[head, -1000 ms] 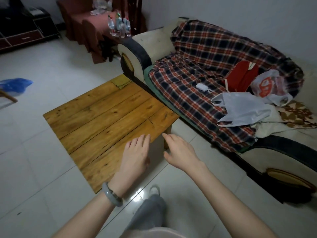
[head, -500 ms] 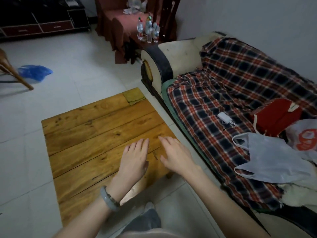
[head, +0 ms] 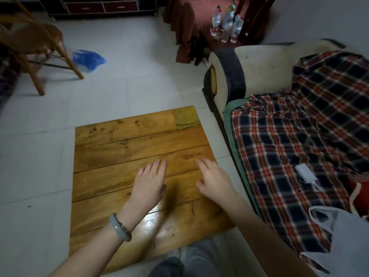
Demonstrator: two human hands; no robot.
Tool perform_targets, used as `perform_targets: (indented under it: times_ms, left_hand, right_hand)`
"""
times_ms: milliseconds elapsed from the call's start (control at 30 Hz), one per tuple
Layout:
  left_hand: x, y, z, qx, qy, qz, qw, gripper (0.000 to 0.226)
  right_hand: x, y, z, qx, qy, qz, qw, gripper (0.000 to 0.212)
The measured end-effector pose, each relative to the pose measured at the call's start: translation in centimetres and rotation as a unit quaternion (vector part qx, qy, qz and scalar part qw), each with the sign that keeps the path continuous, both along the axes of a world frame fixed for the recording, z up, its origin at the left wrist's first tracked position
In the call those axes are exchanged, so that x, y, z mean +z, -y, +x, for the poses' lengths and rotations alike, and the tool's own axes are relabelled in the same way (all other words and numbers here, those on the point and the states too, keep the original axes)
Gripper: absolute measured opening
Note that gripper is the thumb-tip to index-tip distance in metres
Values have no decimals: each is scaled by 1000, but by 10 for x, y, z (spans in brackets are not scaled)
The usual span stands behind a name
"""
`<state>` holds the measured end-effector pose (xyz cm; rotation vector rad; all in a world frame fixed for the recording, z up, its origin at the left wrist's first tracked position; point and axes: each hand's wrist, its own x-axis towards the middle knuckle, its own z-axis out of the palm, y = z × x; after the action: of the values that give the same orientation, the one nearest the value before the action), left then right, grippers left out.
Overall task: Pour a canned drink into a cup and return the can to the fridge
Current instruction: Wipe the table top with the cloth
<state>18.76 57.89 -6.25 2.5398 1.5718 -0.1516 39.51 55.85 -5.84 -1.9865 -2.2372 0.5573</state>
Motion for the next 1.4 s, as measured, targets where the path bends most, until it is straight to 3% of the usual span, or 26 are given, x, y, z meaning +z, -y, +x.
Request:
perform_targets:
  times_ms: [267, 467, 733, 1067, 1300, 1400]
  left_hand:
    - [-39, -95, 33, 49, 2, -19, 999, 78]
    - [-88, -190, 59, 47, -8, 18, 999, 77]
    - [-203, -299, 73, -105, -3, 26, 994, 71]
    - [-294, -365, 98, -98, 39, 36, 994, 51]
    - [-302, -387, 107, -100, 94, 91, 986, 8]
    - [-304, -384, 109, -101, 103, 106, 984, 2]
  right_hand:
    - [-46, -119, 52, 61, -9, -27, 998, 60]
    - [-110, -232, 88, 83, -1, -45, 996, 61]
    - [-218, -341, 108, 118, -36, 12, 992, 50]
    - [-315, -389, 115, 153, 4, -14, 988, 56]
    - [-321, -395, 119, 145, -24, 0, 989, 38]
    - [-321, -397, 115, 128, -27, 20, 991, 32]
